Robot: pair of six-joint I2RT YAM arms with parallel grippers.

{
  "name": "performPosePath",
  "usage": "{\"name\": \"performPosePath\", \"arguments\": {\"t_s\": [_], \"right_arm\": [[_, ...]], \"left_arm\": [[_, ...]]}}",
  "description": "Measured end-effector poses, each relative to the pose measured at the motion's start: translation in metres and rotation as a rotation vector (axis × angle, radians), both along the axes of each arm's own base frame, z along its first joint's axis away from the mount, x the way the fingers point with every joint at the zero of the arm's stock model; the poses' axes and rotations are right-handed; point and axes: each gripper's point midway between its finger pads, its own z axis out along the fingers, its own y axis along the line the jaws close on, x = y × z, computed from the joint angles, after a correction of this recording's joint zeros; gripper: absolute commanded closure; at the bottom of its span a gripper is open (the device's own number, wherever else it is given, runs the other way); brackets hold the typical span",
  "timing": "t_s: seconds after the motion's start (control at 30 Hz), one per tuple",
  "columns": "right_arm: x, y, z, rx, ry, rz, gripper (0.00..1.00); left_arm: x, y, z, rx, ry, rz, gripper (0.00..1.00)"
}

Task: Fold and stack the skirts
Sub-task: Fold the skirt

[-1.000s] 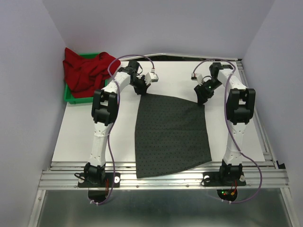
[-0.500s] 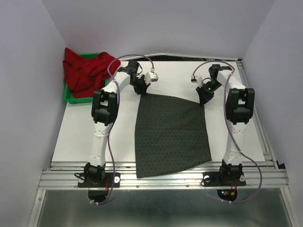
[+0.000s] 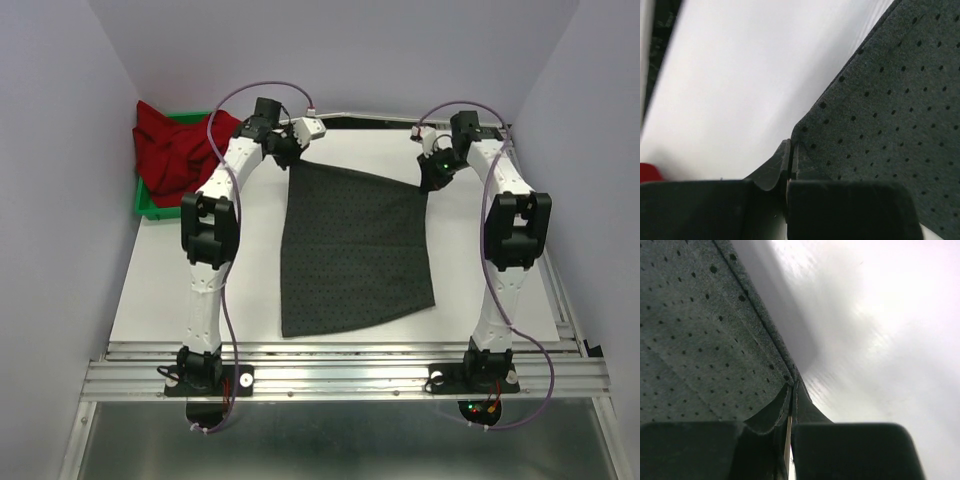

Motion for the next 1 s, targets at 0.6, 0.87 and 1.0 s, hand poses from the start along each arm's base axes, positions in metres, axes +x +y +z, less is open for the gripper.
{"name": "performPosePath", "arguments": {"t_s": [0.6, 0.87, 1.0], "right_arm": [[-0.046, 0.008, 0.094, 0.027, -0.327, 0.044, 0.99], [-0.099, 0.008, 0.032, 0.017, -0.229, 0.083, 0.99], [-0.12, 0.006, 0.0, -0.005, -0.174, 0.094, 0.99]], "left_arm": [[-0.115, 0.031, 0.116, -0.009, -0.26, -0.059, 1.0], [-0.211, 0.029, 0.028, 0.029, -0.069, -0.137, 1.0], [-0.254, 0.016, -0.007, 0.046, 0.008, -0.189, 1.0]]}}
